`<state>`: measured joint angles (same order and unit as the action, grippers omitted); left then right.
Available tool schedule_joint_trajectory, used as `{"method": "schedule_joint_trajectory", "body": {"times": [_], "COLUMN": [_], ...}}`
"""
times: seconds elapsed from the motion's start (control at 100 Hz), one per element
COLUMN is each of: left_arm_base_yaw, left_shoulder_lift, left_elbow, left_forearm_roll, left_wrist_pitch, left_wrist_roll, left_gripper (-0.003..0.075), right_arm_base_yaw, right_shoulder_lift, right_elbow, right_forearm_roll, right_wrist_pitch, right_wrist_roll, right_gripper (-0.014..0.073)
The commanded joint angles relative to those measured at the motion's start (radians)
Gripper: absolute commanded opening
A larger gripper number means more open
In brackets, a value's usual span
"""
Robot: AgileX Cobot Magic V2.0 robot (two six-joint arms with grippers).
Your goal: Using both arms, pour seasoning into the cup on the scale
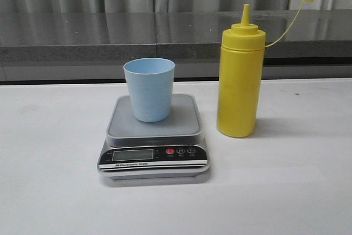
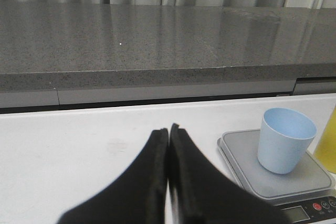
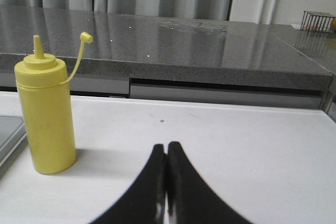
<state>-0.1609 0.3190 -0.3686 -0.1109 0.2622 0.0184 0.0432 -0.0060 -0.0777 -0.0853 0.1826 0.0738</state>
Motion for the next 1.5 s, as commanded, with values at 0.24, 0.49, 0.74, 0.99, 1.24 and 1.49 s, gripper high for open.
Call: {"method": "schedule_joint_trajectory", "body": {"times": [0.24, 0.49, 0.74, 0.99, 1.24, 1.49], "left_arm_base_yaw": [0.001, 0.001, 0.001, 0.001, 0.001, 0.001], "left_shoulder_lift": [0.006, 0.006, 0.006, 0.006, 0.006, 0.006], "left_elbow": [-0.028, -0.028, -0.028, -0.028, -0.028, -0.028], "left_forearm_roll": [-0.004, -0.004, -0.004, -0.004, -0.004, -0.004], "left_wrist_pitch": [-0.078, -0.078, -0.078, -0.078, -0.078, -0.078], "left_wrist_roll": [-0.006, -0.006, -0.006, -0.006, -0.006, -0.006], "left_gripper": [-0.002, -0.002, -0.002, -0.002, -0.002, -0.002], "right_arm_base_yaw": [-0.037, -0.037, -0.037, -0.037, -0.037, -0.037], "right_shoulder_lift": [-0.024, -0.024, -0.024, -0.024, -0.024, -0.024], "right_elbow": [0.058, 0.084, 0.084, 0.084, 0.084, 0.084], "right_forearm_roll": [0.011, 0.011, 0.011, 0.011, 0.011, 0.011], "right_wrist_pitch": [-0.12, -0.128, -0.128, -0.128, -0.128, -0.128], "right_wrist_roll": [-0.009, -0.009, -0.009, -0.009, -0.009, -0.009], "right_gripper": [-0.0067, -0.0067, -0.0067, -0.0067, -0.0067, -0.0067]}}
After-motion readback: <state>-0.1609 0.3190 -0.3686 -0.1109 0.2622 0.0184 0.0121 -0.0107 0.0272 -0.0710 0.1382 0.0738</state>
